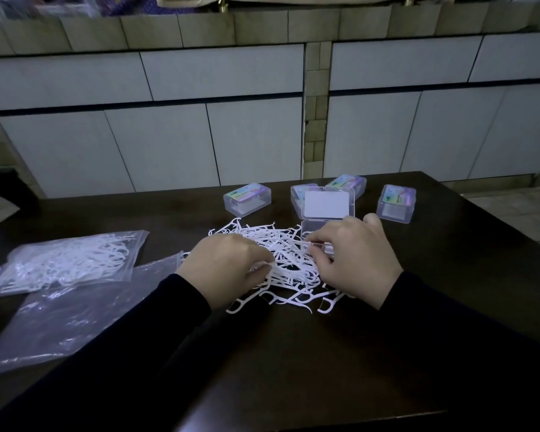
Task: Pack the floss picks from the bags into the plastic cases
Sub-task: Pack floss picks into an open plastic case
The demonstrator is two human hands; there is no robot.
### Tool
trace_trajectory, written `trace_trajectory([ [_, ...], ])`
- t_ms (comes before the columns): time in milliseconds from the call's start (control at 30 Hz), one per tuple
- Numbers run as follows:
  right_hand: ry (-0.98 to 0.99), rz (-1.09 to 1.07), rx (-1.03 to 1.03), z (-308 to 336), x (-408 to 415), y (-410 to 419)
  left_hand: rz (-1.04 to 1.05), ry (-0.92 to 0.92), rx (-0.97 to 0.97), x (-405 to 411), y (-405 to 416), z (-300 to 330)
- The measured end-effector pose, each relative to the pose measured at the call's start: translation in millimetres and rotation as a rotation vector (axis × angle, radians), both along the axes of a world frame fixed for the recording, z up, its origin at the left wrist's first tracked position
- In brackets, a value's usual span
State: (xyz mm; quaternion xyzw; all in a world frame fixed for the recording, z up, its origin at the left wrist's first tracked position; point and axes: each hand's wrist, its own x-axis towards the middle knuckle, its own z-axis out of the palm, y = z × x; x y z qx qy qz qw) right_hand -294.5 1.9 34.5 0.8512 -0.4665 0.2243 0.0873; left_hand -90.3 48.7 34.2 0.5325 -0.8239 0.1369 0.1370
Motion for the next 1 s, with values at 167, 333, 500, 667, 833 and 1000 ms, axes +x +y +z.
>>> trace_trajectory([
  [167, -0.152, 0.013, -0.145, 0, -5, -4, 0.013, 0.033, -0.256, -1, 0, 4],
  [333, -0.346, 0.011, -0.191, -4, -11, -14, 0.112, 0.159, -0.353, -8, 1, 6],
  [500, -0.453, -0.084, -0.136, -10, -22, -33, 0.216, 0.337, -0.439, -17, -13, 13],
  [667, -0.497, -0.17, -0.086, -11, -34, -48, 0.29, 0.58, -0.412, -26, -42, 22],
  [833, -0.292, -0.159, -0.101, -14, -32, -55, 0.294, 0.928, -0.359, -51, -73, 21],
  [1000, -0.188, -0.07, -0.101, -9, -34, -63, 0.272, 0.87, -0.328, -67, -97, -4],
])
